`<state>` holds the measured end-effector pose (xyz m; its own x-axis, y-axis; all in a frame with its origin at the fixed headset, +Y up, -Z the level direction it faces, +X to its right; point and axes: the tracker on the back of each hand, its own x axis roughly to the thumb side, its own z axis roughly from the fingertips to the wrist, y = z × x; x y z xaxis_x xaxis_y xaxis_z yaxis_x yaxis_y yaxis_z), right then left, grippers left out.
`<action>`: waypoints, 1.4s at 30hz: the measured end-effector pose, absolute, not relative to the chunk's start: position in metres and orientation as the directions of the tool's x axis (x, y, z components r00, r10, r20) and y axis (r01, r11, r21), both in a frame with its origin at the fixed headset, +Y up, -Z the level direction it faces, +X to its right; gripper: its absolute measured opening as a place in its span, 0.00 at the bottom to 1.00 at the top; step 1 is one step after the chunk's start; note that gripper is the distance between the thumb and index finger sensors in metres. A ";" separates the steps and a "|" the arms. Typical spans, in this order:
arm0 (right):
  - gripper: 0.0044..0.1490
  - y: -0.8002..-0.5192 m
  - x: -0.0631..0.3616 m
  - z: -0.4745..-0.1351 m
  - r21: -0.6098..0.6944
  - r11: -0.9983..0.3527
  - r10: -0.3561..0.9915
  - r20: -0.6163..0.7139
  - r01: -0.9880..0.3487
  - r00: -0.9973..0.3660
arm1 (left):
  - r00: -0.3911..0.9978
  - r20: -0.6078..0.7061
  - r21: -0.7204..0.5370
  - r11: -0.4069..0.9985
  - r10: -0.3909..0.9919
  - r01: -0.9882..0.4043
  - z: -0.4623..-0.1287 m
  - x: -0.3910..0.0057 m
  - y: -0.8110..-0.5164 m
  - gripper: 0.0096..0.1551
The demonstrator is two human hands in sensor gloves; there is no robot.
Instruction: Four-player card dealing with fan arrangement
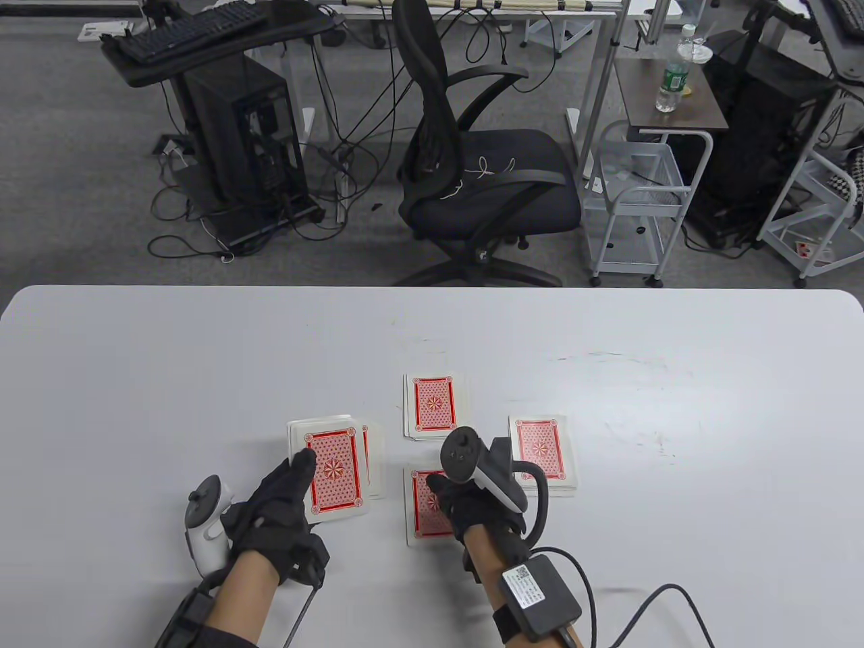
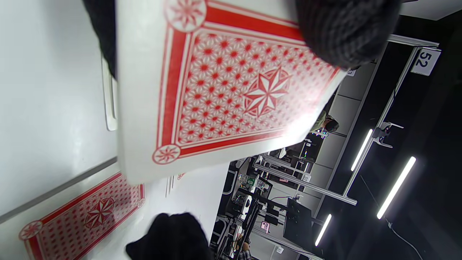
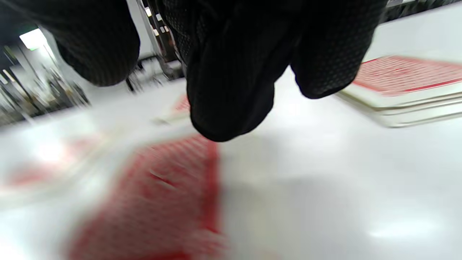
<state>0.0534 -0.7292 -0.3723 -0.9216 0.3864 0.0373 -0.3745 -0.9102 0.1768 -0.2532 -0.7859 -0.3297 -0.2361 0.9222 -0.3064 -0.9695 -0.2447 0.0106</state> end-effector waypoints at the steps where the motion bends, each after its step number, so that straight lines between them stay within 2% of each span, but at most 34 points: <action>1: 0.44 -0.724 0.051 -0.370 0.170 -0.867 0.482 0.056 -0.468 -0.874 | -0.234 -0.307 0.002 -0.245 0.922 -0.970 -0.330 -0.251 -0.785 0.26; 5: 0.45 -0.722 0.034 -0.364 0.220 -0.722 0.692 0.200 -0.656 -0.694 | -0.199 -0.323 -0.053 -0.228 0.925 -0.972 -0.329 -0.240 -0.786 0.26; 8: 0.48 -0.728 0.021 -0.362 0.262 -0.630 0.777 0.217 -0.731 -0.591 | -0.173 -0.331 -0.081 -0.211 0.928 -0.974 -0.327 -0.232 -0.786 0.25; 12: 0.42 -0.736 0.016 -0.363 0.254 -0.557 0.829 0.109 -0.790 -0.549 | -0.149 -0.328 -0.093 -0.189 0.933 -0.978 -0.325 -0.227 -0.784 0.25; 15: 0.41 -0.741 0.020 -0.365 0.272 -0.527 0.842 0.041 -0.805 -0.537 | -0.102 -0.334 -0.105 -0.144 0.937 -0.984 -0.327 -0.230 -0.785 0.25; 17: 0.40 -0.743 0.024 -0.367 0.263 -0.506 0.855 0.028 -0.822 -0.518 | -0.112 -0.351 -0.115 -0.162 0.929 -0.980 -0.328 -0.232 -0.786 0.26; 21: 0.39 -0.747 0.030 -0.374 0.305 -0.379 0.913 -0.033 -0.874 -0.408 | -0.154 -0.348 -0.099 -0.200 0.925 -0.975 -0.329 -0.237 -0.785 0.26; 27: 0.40 -0.733 0.032 -0.392 0.265 -0.379 0.915 -0.038 -0.886 -0.403 | -0.225 -0.327 0.028 -0.228 0.918 -0.973 -0.331 -0.273 -0.782 0.26; 34: 0.47 -0.718 -0.007 -0.436 0.286 -0.616 0.767 0.002 -0.734 -0.642 | -0.341 -0.308 0.233 -0.277 0.888 -0.932 -0.327 -0.318 -0.789 0.25; 38: 0.50 -0.728 -0.047 -0.455 0.334 -0.769 0.587 0.031 -0.545 -0.809 | -0.364 -0.308 0.247 -0.296 0.879 -0.923 -0.326 -0.321 -0.792 0.26; 41: 0.52 -0.739 -0.072 -0.461 0.351 -0.870 0.390 0.064 -0.345 -0.918 | -0.362 -0.302 0.239 -0.298 0.882 -0.924 -0.326 -0.319 -0.790 0.26; 42: 0.52 -0.743 -0.079 -0.463 0.339 -0.908 0.286 0.080 -0.244 -0.955 | -0.361 -0.302 0.237 -0.297 0.882 -0.925 -0.326 -0.318 -0.790 0.26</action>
<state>-0.0791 -0.7431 -0.4630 -0.9548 0.2863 0.0797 -0.2441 -0.9085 0.3392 -0.3185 -0.7899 -0.3259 -0.3611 0.8823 -0.3020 -0.9248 -0.2972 0.2374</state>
